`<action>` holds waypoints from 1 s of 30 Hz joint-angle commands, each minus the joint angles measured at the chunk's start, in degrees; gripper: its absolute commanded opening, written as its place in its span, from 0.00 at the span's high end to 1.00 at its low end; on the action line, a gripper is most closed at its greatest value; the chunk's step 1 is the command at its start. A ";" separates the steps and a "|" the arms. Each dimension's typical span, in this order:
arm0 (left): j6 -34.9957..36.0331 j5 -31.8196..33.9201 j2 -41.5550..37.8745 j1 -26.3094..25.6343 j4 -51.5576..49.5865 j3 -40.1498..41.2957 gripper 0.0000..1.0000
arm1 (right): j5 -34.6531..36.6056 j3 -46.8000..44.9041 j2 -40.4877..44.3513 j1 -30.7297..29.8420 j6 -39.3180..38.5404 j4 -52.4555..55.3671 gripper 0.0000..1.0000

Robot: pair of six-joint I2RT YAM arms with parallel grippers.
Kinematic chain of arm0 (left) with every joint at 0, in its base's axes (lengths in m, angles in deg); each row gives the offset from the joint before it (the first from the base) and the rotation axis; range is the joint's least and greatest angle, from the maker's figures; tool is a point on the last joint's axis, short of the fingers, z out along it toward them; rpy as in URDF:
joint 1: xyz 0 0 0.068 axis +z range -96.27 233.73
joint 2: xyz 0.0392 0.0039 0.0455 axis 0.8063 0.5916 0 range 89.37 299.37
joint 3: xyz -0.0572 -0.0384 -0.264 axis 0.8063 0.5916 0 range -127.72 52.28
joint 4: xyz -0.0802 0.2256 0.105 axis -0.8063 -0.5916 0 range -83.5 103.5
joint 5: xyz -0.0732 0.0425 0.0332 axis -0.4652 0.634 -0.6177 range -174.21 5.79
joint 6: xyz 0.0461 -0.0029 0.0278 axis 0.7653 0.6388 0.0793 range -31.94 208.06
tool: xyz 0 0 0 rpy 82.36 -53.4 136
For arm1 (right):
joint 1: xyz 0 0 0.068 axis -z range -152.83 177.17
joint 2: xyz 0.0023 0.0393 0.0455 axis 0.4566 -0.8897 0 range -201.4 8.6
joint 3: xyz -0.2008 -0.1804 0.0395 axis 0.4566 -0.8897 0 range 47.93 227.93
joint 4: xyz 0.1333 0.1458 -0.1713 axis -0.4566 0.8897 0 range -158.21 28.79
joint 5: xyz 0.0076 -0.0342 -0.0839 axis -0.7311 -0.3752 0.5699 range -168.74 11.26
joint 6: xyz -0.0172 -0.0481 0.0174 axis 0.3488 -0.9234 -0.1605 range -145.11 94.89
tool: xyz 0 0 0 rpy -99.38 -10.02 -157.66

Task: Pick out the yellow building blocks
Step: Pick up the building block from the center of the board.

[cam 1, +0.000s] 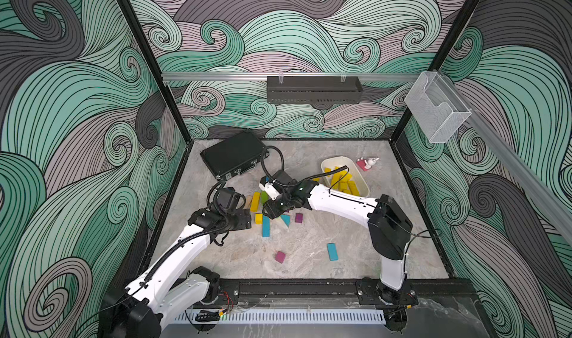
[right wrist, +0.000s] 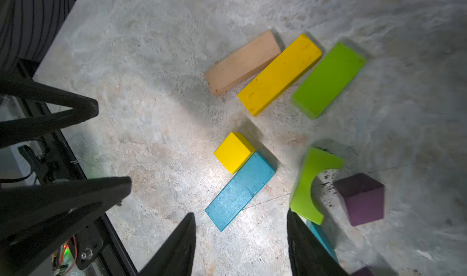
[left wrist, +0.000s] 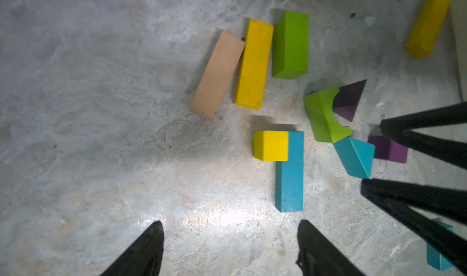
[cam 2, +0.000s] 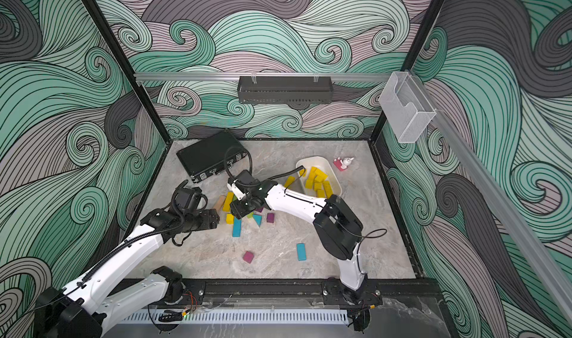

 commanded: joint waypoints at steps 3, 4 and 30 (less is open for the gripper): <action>-5.91 -1.27 -4.51 1.65 2.73 2.39 0.20 | 1.75 3.31 -4.17 -2.22 -3.38 0.58 0.42; -6.20 -1.02 -5.32 1.76 3.16 2.88 0.19 | 2.40 3.87 -5.09 -2.40 -3.64 0.87 0.41; -5.90 0.33 -10.86 1.96 7.88 7.12 0.17 | 7.11 15.45 -18.51 -4.32 -9.15 7.89 0.47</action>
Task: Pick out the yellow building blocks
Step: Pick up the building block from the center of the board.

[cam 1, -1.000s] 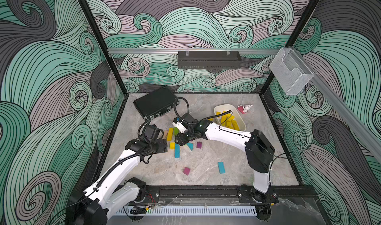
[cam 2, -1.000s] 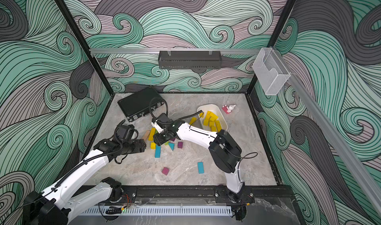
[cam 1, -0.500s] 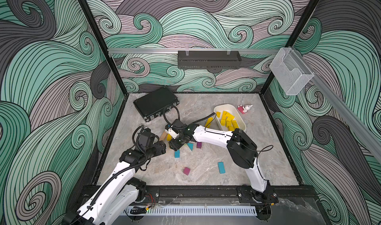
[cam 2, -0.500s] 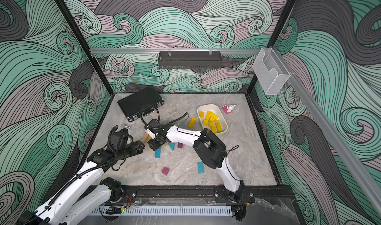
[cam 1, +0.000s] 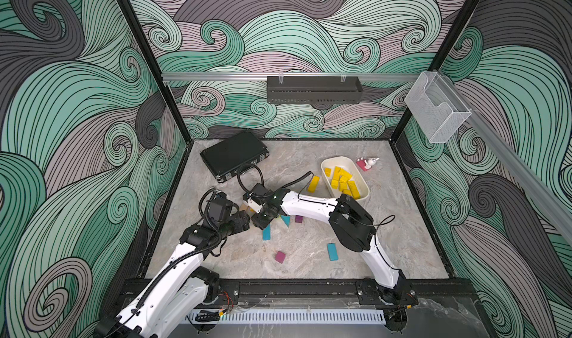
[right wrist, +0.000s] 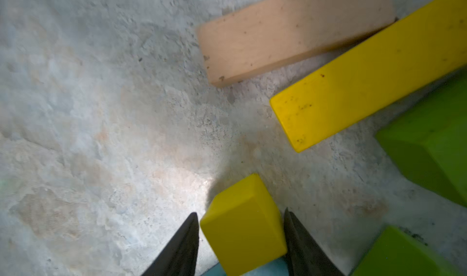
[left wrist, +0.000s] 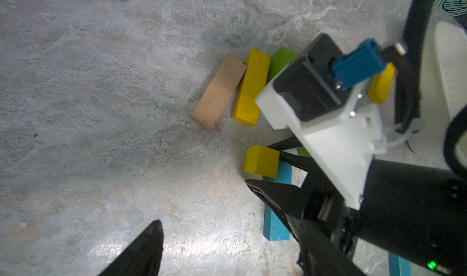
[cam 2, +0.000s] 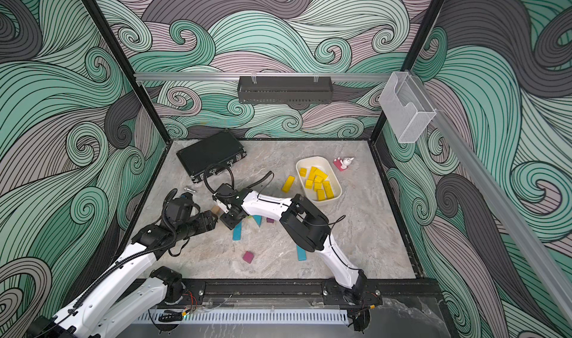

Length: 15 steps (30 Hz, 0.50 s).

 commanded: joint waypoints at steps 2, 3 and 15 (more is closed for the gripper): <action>-0.57 1.08 -0.74 0.45 0.37 -0.01 0.16 | 1.65 1.44 -0.40 0.06 -0.97 2.42 0.48; -0.57 1.06 -0.81 0.43 0.35 -0.08 0.16 | 1.80 1.55 -0.30 -0.01 -0.97 2.42 0.48; -0.40 0.51 -0.34 0.47 0.41 -0.10 0.16 | 2.54 8.24 -4.97 -0.07 -3.65 5.72 0.47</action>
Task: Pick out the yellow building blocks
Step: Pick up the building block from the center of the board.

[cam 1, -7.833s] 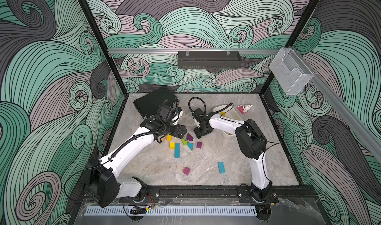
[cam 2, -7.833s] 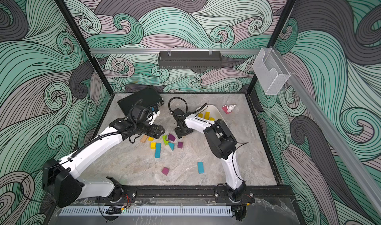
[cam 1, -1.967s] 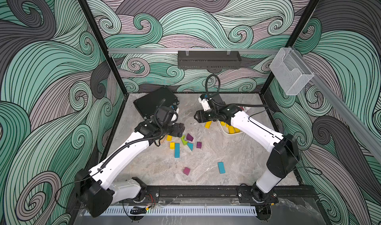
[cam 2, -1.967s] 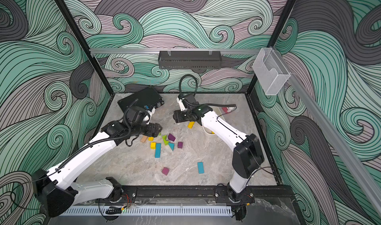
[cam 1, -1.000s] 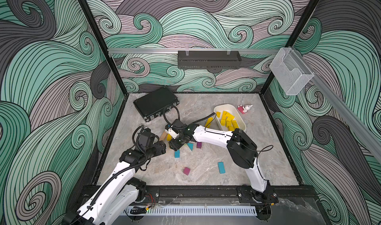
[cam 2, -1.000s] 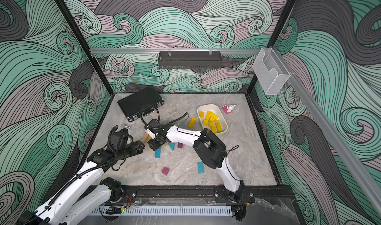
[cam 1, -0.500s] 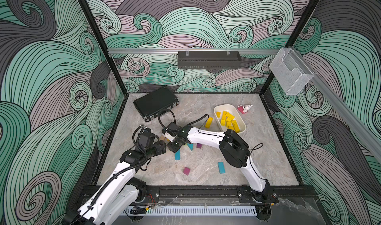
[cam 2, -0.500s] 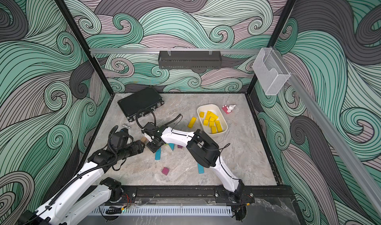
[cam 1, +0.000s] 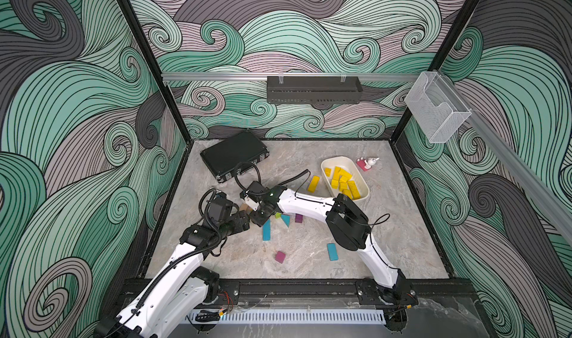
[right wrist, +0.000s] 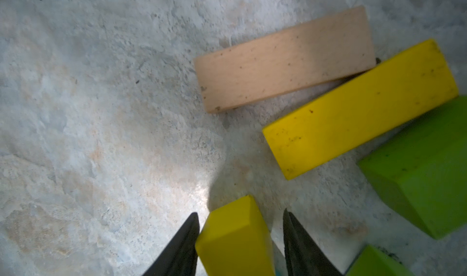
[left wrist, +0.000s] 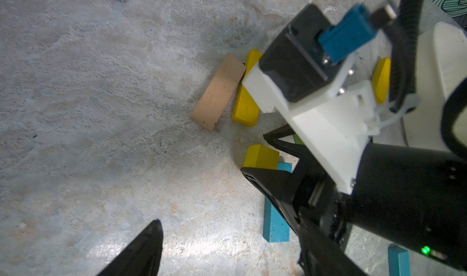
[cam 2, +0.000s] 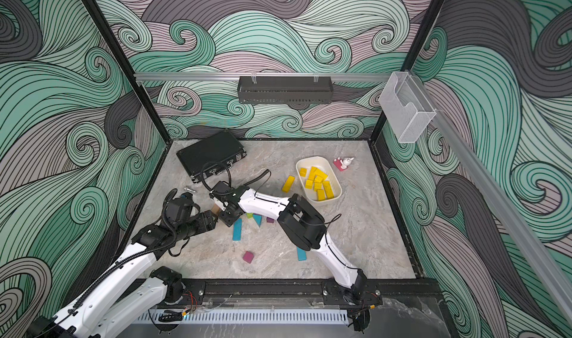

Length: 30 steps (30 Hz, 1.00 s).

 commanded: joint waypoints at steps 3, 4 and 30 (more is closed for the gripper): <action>-0.35 0.41 0.00 0.48 0.56 -0.15 0.16 | 1.26 1.50 -1.93 -0.01 -1.75 2.82 0.49; -0.33 0.41 0.05 0.47 0.58 -0.18 0.16 | 1.43 1.50 -1.82 0.01 -1.75 2.79 0.50; 2.86 8.08 -0.85 0.49 0.07 -5.82 0.16 | 1.69 -0.30 12.78 3.14 -0.32 -0.25 0.70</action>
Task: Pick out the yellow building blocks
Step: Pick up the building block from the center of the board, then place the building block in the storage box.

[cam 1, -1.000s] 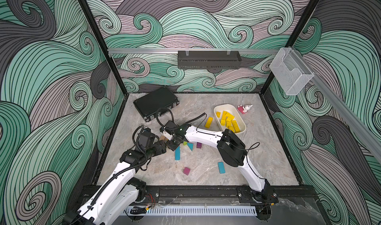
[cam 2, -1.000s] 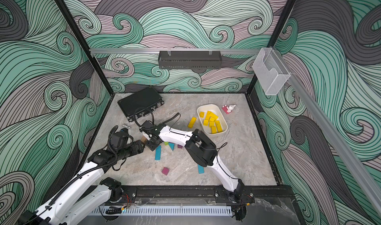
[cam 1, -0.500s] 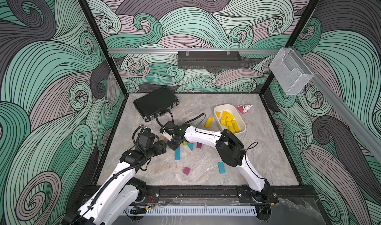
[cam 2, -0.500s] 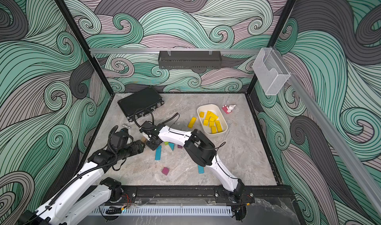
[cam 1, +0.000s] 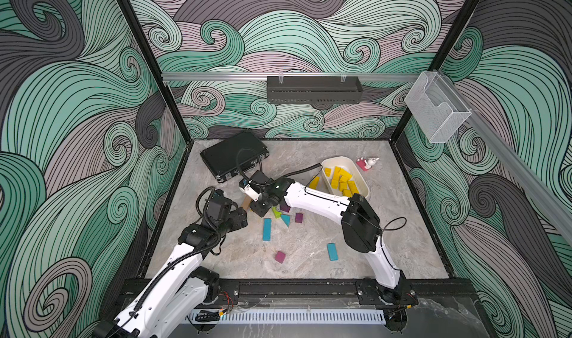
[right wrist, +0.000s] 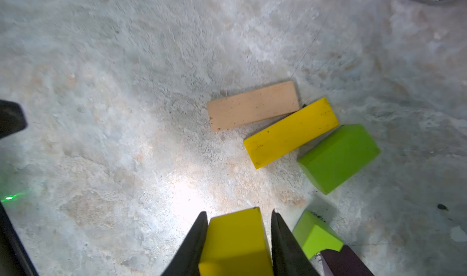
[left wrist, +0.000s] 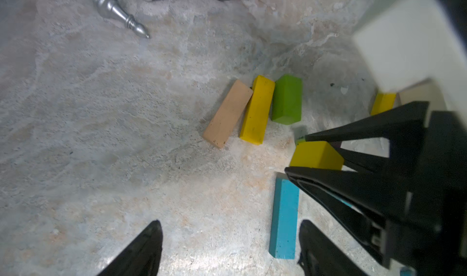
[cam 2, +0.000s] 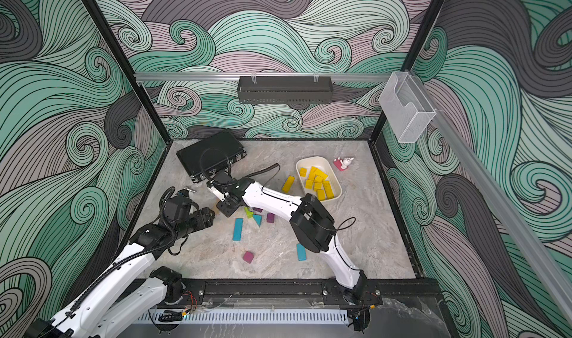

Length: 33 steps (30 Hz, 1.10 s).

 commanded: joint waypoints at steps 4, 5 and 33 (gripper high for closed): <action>2.95 3.31 1.85 0.48 2.40 -5.12 0.16 | -1.47 -6.33 9.78 5.36 2.85 -3.78 0.70; 2.95 2.92 2.79 0.47 3.61 -5.33 0.16 | -1.22 -8.87 11.71 6.40 2.95 -5.02 0.70; 12.13 -34.24 60.15 -18.02 0.56 -54.17 0.19 | -3.20 -37.64 31.12 47.87 12.38 -8.24 0.68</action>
